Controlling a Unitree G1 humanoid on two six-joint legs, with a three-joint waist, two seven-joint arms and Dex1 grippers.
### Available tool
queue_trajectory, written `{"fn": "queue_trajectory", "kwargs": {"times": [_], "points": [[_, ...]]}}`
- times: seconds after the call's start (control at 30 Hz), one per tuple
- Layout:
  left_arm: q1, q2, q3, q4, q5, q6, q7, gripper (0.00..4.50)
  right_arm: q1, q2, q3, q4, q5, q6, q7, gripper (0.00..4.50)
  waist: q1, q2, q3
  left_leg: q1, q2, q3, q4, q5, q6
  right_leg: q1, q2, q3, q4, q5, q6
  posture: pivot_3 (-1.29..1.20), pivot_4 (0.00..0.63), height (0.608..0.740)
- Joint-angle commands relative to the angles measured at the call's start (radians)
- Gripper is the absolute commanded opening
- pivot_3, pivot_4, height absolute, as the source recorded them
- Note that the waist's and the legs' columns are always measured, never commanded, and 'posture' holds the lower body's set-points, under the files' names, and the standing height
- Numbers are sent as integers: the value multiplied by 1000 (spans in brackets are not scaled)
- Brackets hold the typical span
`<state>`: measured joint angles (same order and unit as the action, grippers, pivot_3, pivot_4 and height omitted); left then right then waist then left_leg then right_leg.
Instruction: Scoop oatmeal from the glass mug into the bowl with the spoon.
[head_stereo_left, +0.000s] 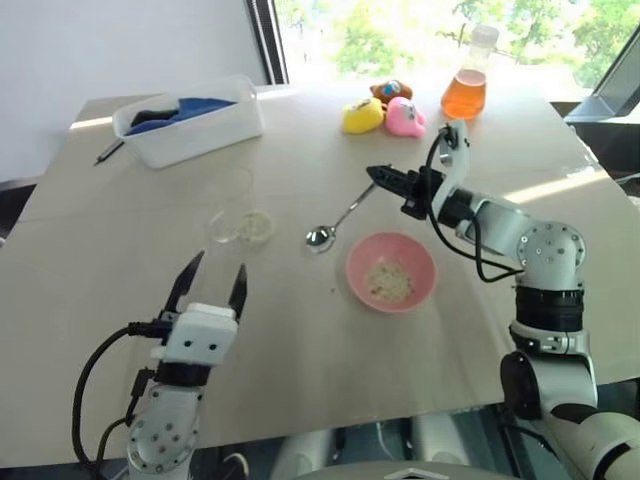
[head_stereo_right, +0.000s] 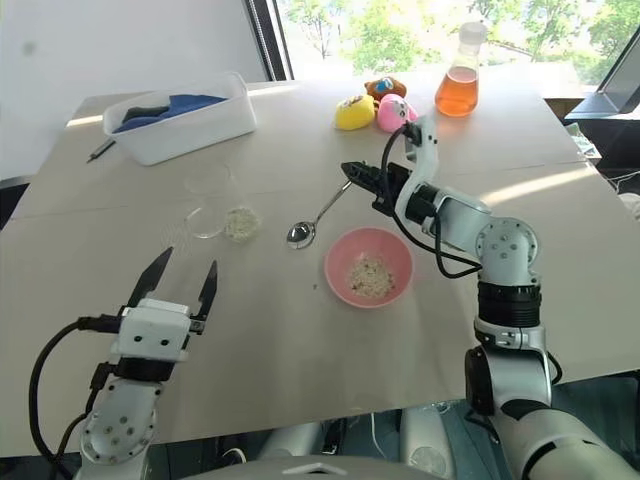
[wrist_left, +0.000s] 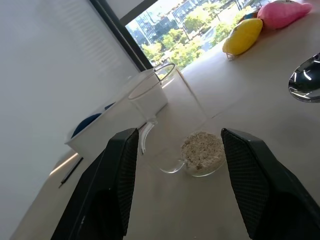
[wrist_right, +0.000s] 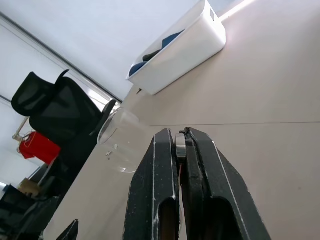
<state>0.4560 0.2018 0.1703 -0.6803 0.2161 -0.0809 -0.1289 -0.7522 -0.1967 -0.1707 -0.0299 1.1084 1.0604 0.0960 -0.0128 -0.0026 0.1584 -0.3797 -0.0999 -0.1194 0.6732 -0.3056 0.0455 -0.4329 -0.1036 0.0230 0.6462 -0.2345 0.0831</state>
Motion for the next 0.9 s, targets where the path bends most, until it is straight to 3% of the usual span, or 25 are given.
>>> {"fn": "queue_trajectory", "kwargs": {"times": [0.03,0.33,0.9], "points": [[-65,-1,54,15,-79,74,-5,2744,-36,4,-18,-19,0,-19,21,0,0,0,0,0,0,0,0,0,0,0,0,0,0,0,0,0,150,740],[-256,69,91,215,-176,126,-56,2744,-45,10,-28,-26,-18,-20,16,0,-5,1,-1,0,0,-1,2,0,0,0,0,-1,1,0,0,0,150,740],[-446,110,97,459,-141,76,22,2744,-66,-6,-73,-41,-28,-22,-13,0,-5,1,-1,-1,-1,-1,7,0,-1,-1,0,-1,7,0,0,0,150,740]]}}
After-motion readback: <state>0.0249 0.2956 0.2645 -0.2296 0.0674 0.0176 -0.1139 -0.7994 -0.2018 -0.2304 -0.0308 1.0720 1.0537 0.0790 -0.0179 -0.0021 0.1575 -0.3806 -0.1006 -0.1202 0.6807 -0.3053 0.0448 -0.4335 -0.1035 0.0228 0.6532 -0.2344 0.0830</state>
